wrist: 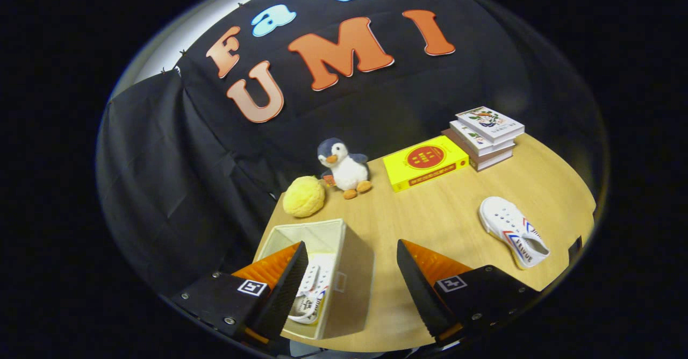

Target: Open the storage box then place both shoes into the box .Put the left shoe in first, then the right shoe, with the right side of both shoes facing outward in a uniform manner.

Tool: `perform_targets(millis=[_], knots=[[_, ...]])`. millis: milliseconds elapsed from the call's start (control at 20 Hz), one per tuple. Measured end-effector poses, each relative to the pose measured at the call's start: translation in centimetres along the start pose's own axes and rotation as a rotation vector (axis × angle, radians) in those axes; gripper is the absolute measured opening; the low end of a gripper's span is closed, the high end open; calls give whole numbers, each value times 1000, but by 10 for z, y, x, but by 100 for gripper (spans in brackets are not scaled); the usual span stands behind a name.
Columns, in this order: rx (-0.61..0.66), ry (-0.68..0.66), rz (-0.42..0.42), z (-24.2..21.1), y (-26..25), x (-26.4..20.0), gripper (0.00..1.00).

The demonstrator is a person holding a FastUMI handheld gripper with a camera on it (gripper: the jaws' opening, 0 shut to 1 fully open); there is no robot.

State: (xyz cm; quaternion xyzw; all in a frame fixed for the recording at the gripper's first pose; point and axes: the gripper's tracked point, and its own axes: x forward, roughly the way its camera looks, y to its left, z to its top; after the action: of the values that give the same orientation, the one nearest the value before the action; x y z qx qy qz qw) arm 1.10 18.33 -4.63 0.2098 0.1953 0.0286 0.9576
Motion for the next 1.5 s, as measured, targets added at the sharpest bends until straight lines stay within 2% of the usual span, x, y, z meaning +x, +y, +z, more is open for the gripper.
perform_targets(millis=[400, 650, 750, 900, 1000, 1350, 1500], knots=[[-4, 70, -186, 18, -204, -9, 97], [-11, 177, -227, -3, -287, 7, 93], [2, 237, -195, -18, -300, 15, 87], [40, 310, -128, -35, -305, 29, 74], [21, 347, -107, -44, -309, 37, 69], [-88, 468, -83, -70, -316, 63, 58], [-168, 533, -113, -86, -325, 71, 52]])
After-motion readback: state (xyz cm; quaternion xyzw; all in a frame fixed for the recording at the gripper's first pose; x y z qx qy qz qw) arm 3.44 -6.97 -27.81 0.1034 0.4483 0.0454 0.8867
